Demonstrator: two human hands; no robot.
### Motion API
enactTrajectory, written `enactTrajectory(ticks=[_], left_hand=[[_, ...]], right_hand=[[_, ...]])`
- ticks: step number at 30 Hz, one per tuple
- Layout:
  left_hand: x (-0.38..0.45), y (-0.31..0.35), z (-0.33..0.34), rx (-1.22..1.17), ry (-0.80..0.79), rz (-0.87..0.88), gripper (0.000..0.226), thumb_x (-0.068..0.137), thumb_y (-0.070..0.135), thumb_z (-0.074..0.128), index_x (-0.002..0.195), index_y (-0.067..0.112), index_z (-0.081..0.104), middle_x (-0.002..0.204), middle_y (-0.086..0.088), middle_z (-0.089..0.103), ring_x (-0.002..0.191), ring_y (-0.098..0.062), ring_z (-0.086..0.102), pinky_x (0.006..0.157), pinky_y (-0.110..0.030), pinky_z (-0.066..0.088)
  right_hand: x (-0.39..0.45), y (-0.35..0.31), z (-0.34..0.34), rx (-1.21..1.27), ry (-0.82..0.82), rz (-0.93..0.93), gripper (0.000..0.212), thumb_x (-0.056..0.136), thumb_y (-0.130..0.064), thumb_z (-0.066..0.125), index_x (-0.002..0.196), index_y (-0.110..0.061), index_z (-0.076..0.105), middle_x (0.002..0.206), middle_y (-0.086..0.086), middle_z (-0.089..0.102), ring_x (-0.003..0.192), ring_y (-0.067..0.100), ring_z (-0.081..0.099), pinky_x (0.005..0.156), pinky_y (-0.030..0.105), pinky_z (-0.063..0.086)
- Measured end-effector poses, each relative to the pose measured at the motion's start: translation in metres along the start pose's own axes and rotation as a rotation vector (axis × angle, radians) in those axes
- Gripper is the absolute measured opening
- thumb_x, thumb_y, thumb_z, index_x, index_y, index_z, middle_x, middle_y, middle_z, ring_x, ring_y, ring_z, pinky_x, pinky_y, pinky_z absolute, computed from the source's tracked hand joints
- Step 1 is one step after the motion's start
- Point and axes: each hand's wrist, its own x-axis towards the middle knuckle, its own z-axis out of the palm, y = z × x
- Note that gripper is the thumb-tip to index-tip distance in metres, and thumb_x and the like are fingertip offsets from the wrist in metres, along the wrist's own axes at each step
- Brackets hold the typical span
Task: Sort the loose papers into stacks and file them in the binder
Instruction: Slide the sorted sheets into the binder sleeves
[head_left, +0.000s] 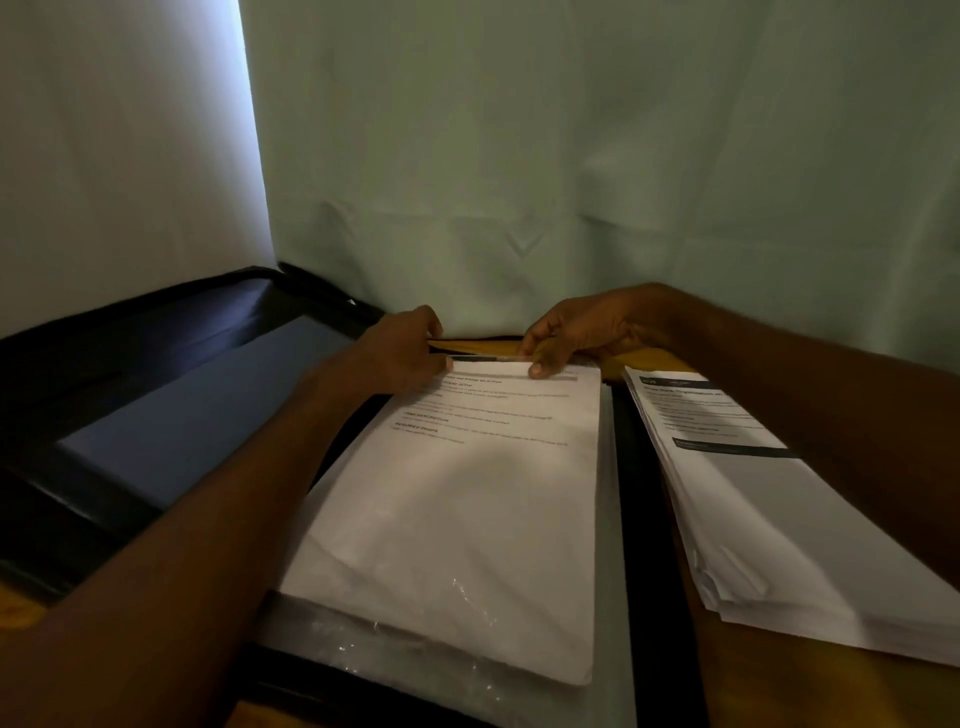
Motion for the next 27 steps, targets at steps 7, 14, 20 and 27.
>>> enactTrajectory(ticks=[7,14,20,27], left_hand=[[0.004,-0.019,-0.016,-0.044,-0.072,0.015,0.023,0.094,0.032,0.071,0.113,0.019,0.066,0.107,0.003,0.061,0.100,-0.015,0.059,0.082,-0.024,0.040],[0.002,-0.016,-0.018,-0.057,-0.088,0.002,0.027,0.098,0.028,0.066,0.122,0.015,0.066,0.109,0.003,0.059,0.100,-0.014,0.055,0.084,-0.023,0.040],[-0.001,-0.013,-0.016,-0.076,-0.081,0.014,0.030,0.097,0.029,0.067,0.123,0.014,0.065,0.111,0.002,0.060,0.101,-0.014,0.056,0.086,-0.024,0.043],[-0.004,-0.008,-0.013,-0.027,-0.082,0.090,0.032,0.097,0.027,0.067,0.124,0.011,0.064,0.112,-0.003,0.060,0.102,-0.019,0.059,0.084,-0.027,0.043]], right_hand=[[0.008,-0.009,0.003,-0.115,0.153,-0.036,0.032,0.087,-0.004,0.076,0.119,-0.007,0.073,0.117,0.014,0.074,0.103,0.025,0.071,0.099,0.036,0.056],[0.002,-0.012,0.002,-0.102,0.034,0.053,0.032,0.087,-0.012,0.075,0.117,-0.002,0.073,0.119,0.022,0.071,0.097,0.028,0.067,0.085,0.037,0.057],[-0.001,-0.009,0.008,-0.228,0.265,0.060,0.015,0.092,-0.009,0.070,0.105,-0.007,0.078,0.097,0.013,0.076,0.077,0.023,0.070,0.061,0.031,0.058],[-0.001,0.002,0.035,-0.731,0.737,-0.026,0.018,0.089,-0.018,0.065,0.104,-0.012,0.073,0.105,0.009,0.070,0.093,0.028,0.067,0.077,0.037,0.057]])
